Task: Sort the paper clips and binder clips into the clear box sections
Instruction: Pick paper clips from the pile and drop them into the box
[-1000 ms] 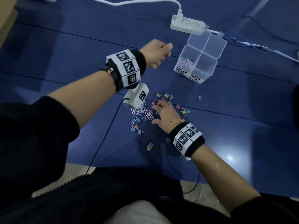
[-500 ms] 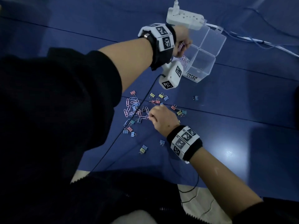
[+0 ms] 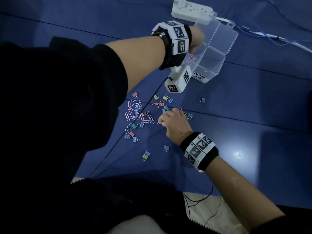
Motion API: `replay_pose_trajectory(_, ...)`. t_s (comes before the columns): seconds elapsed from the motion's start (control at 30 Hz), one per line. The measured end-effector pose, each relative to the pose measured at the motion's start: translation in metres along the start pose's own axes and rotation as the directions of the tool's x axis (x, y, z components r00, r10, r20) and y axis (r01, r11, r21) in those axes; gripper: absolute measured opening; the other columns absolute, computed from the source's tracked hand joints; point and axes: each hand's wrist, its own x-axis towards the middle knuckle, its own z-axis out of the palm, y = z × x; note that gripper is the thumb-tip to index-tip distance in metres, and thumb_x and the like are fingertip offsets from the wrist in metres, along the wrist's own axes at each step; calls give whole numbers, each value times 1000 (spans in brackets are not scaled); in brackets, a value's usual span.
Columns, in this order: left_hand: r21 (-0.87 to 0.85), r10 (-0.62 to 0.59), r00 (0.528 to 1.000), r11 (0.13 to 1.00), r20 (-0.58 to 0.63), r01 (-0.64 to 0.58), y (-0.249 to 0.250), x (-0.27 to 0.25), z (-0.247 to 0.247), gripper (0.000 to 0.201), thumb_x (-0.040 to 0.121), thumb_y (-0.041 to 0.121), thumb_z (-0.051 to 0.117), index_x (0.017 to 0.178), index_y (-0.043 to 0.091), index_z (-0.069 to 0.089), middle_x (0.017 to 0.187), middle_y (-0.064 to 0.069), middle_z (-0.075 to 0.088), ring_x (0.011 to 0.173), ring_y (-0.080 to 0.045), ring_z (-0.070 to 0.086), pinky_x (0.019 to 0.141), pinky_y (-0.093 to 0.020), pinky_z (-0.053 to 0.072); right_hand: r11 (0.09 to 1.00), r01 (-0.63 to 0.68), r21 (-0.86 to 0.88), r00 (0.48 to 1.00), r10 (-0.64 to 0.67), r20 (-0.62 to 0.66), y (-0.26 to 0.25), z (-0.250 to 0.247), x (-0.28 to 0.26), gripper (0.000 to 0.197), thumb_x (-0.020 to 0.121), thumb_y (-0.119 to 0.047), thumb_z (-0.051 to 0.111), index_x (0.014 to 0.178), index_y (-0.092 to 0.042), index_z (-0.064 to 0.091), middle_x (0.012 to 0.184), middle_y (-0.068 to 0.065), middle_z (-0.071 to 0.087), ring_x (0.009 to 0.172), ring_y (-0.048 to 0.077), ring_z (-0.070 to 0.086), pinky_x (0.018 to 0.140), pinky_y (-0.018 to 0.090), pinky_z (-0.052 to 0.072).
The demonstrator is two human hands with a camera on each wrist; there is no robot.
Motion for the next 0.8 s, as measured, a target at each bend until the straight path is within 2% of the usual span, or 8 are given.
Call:
replay_pose_trajectory(0.07,59,18,1000,998,-4,-17,-3,-1,4,33,98,13,37,126,8,52,83,1,48,54,-3,36,35,-13,37,988,-84,127,995,89,-34,3,-3,0,17,87,-3,50,96,-11,62,100,8,65,102,26,46,92,32,32)
replay_pose_trajectory(0.1,75,68,998,995,14,-69,-6,-5,4,37,96,9,41,132,9,48,85,2,49,55,-3,38,38,-13,37,964,-117,238,986,141,-85,5,-4,0,16,86,-3,53,93,-9,65,96,8,67,100,26,48,90,32,35)
replay_pose_trajectory(0.17,3,179,984,984,-4,-179,-15,-19,3,36,89,0,45,120,16,52,78,9,47,58,-4,43,49,-12,37,865,-135,484,953,246,-174,5,-8,-3,14,82,3,58,87,-6,67,87,5,67,92,23,54,83,25,43)
replay_pose_trajectory(0.27,24,319,943,948,-94,-318,-43,-49,-2,34,81,-8,39,93,21,52,75,14,53,62,7,52,68,-18,46,653,-126,747,928,343,-143,6,-18,-8,23,81,9,58,75,-14,59,72,-7,59,66,-6,56,63,4,43)
replay_pose_trajectory(0.37,208,344,936,923,-76,-323,-85,-83,-7,35,76,-12,42,102,3,60,79,5,61,56,20,52,62,2,36,458,-81,885,914,388,-117,8,-25,-10,33,83,12,54,69,-18,55,68,-3,54,51,-9,53,53,7,44)
replay_pose_trajectory(0.5,424,279,949,849,148,-316,-141,-127,13,33,80,-7,50,105,5,67,108,-10,69,99,-21,62,85,-16,37,140,8,990,891,448,-70,11,-33,-16,28,87,13,44,79,-12,54,72,3,52,54,1,57,48,12,44)
replay_pose_trajectory(0.67,635,273,860,585,431,-505,-167,-148,61,42,95,2,38,136,9,46,146,-3,42,133,-22,35,110,-26,29,-68,-6,998,884,466,37,22,-37,-26,30,92,9,35,92,-12,57,70,0,44,52,1,50,50,11,39)
replay_pose_trajectory(0.8,753,238,860,415,451,-510,-167,-147,75,49,91,-6,36,136,10,43,147,-2,37,130,-24,36,103,-34,41,-282,-82,956,853,477,214,27,-33,-34,22,87,0,36,84,-10,55,70,-1,44,47,3,45,45,12,36)
